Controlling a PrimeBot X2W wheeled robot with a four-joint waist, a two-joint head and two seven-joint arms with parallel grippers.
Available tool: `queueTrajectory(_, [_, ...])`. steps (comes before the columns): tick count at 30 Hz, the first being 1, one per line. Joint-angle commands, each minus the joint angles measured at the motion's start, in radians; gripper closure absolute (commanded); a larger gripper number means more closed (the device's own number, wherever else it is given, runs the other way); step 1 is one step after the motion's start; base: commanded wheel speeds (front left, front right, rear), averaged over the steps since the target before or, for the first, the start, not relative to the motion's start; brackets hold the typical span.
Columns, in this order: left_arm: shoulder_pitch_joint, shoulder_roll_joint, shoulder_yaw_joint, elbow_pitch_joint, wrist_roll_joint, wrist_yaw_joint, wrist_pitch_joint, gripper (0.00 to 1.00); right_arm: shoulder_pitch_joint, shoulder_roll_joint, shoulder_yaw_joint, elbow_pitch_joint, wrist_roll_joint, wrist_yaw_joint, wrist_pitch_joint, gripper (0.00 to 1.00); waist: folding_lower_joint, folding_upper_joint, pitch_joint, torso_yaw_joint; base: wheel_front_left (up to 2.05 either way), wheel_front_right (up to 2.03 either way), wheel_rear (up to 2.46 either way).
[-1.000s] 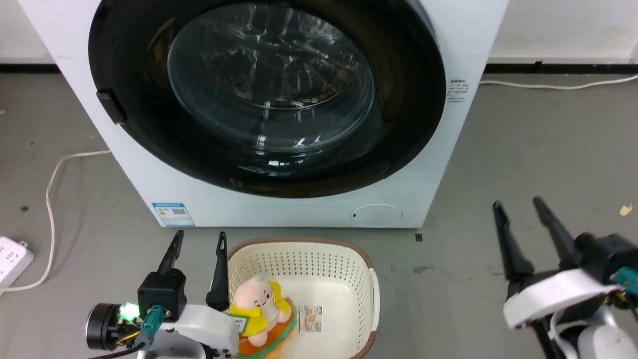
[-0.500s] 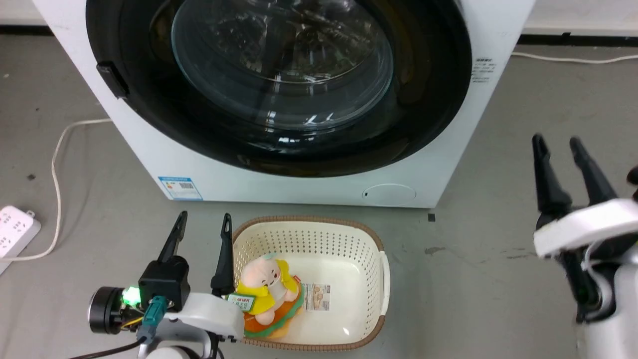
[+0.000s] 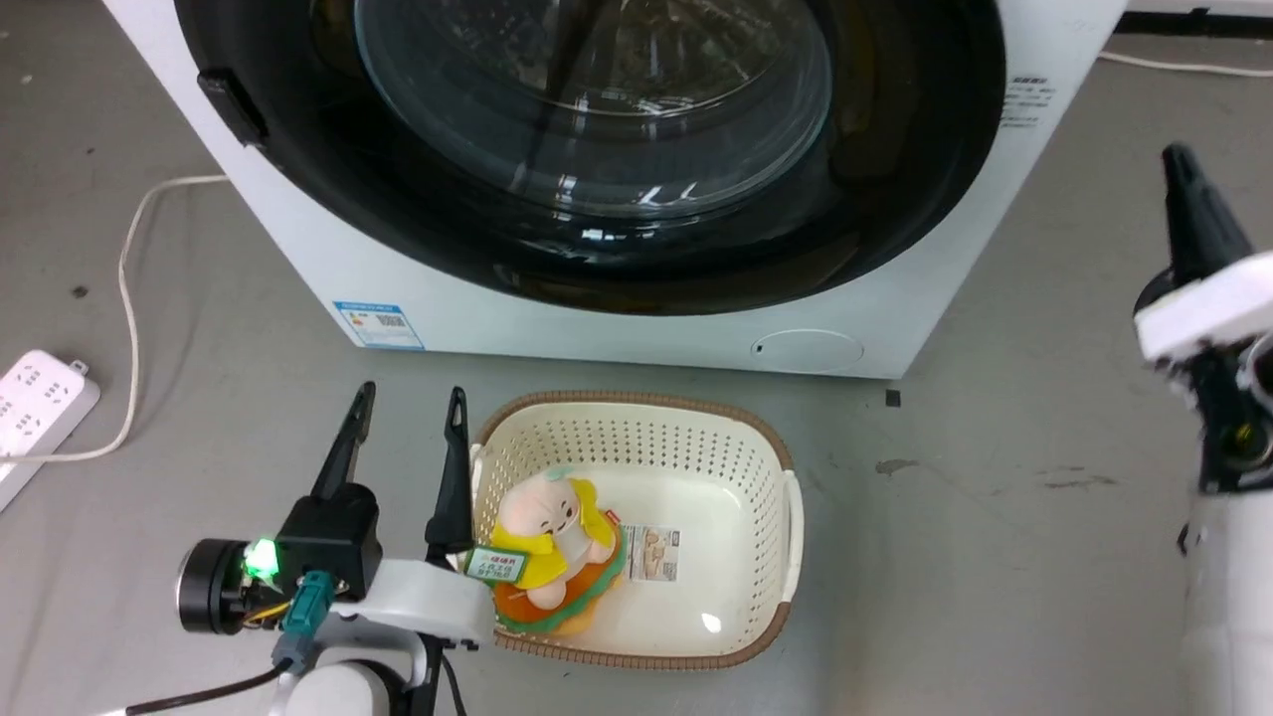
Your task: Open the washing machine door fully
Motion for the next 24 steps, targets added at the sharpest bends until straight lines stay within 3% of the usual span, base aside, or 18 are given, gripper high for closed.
queueTrajectory(1, [-0.023,0.002,-0.004,-0.007,-0.007,0.009,-0.011,0.00,-0.053,-0.002,-0.015,0.021,0.015,0.000,0.010,1.00,-0.0001,0.0000,0.011,0.008,0.00,0.00,0.00])
queueTrajectory(24, [-0.064,0.002,-0.039,-0.019,-0.010,0.031,-0.059,0.00,-0.432,-0.028,-0.244,0.370,0.148,0.000,0.349,1.00,-0.0001,0.0000,0.086,0.081,0.00,0.00,0.00])
